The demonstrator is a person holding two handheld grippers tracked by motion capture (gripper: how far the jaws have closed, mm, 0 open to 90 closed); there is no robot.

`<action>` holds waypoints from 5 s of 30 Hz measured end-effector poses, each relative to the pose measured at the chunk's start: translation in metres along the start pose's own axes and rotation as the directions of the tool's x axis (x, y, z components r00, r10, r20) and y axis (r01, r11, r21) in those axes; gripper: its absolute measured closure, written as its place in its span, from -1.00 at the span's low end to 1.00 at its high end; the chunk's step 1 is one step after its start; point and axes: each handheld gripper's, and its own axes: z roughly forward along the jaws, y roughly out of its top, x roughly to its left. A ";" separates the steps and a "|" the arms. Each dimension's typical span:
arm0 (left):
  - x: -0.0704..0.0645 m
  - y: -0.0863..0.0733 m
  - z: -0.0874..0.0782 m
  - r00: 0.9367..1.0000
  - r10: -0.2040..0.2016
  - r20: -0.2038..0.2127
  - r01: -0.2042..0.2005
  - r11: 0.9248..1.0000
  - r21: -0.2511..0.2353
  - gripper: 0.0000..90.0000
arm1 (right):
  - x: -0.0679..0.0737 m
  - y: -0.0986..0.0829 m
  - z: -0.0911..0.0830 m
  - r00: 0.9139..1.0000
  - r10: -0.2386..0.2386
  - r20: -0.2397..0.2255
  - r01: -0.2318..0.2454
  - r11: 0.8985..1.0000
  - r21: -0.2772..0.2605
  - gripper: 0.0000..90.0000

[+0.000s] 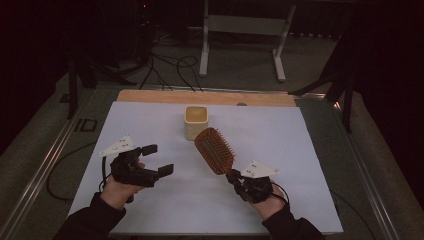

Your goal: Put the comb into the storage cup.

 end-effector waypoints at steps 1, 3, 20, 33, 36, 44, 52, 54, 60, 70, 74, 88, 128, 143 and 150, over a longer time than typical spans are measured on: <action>0.000 0.000 0.000 1.000 0.000 0.000 0.000 1.000 0.000 -1.00 | 0.000 0.000 0.000 1.000 0.000 0.000 0.000 1.000 0.000 0.63; -0.002 0.007 0.010 0.998 -0.045 0.033 0.045 0.999 0.006 -1.00 | 0.000 0.000 -0.001 1.000 0.004 -0.001 -0.004 1.000 -0.006 0.63; -0.004 0.022 0.060 0.985 -0.171 0.027 0.171 0.985 0.021 -1.00 | 0.000 0.001 -0.002 1.000 -0.005 0.005 0.005 1.000 -0.003 0.63; 0.001 0.015 0.102 0.958 -0.285 0.039 0.284 0.958 0.027 -1.00 | 0.003 0.003 -0.001 1.000 -0.016 0.003 0.016 1.000 -0.001 0.63; 0.002 0.014 0.109 0.953 -0.299 0.043 0.297 0.954 0.031 -1.00 | 0.003 0.003 -0.001 1.000 -0.020 0.002 0.020 1.000 -0.001 0.63; 0.003 0.014 0.117 0.942 -0.330 0.055 0.329 0.944 0.022 -0.74 | 0.004 0.003 0.000 1.000 -0.025 -0.003 0.025 1.000 0.003 0.63; 0.001 0.012 0.121 0.941 -0.331 0.071 0.329 0.944 0.043 -0.49 | 0.004 0.004 -0.001 1.000 -0.023 -0.001 0.023 1.000 0.000 0.63; 0.001 0.012 0.122 0.940 -0.331 0.081 0.329 0.943 0.043 -0.40 | 0.005 0.004 -0.001 1.000 -0.026 0.002 0.026 1.000 -0.001 0.63; 0.001 0.010 0.124 0.934 -0.343 0.103 0.341 0.939 0.041 -0.17 | 0.005 0.004 0.000 0.999 -0.034 -0.001 0.034 0.999 0.001 0.63; 0.000 0.012 0.122 0.924 -0.360 0.126 0.361 0.932 0.021 -0.01 | 0.005 0.004 -0.001 0.999 -0.038 0.009 0.038 0.999 -0.007 0.63; -0.003 0.014 0.121 0.930 -0.344 0.128 0.346 0.938 0.010 0.07 | 0.005 0.004 -0.001 0.999 -0.038 0.011 0.039 0.999 -0.007 0.63; -0.013 0.021 0.121 0.950 -0.285 0.128 0.288 0.958 -0.003 0.20 | 0.003 0.003 0.000 1.000 -0.022 0.005 0.023 0.999 -0.027 0.61; -0.005 0.072 0.079 0.990 -0.139 0.012 0.140 0.986 -0.086 0.21 | -0.034 -0.015 -0.012 0.990 0.054 -0.130 -0.071 0.989 -0.130 -0.79; 0.005 0.099 0.062 0.992 -0.113 -0.057 0.106 0.987 -0.120 0.21 | -0.034 -0.024 -0.019 0.989 0.040 -0.144 -0.060 0.988 -0.141 -0.79; 0.008 0.115 0.056 0.993 -0.087 -0.084 0.076 0.989 -0.127 0.21 | -0.034 -0.024 -0.024 0.990 0.043 -0.134 -0.067 0.982 -0.178 -0.79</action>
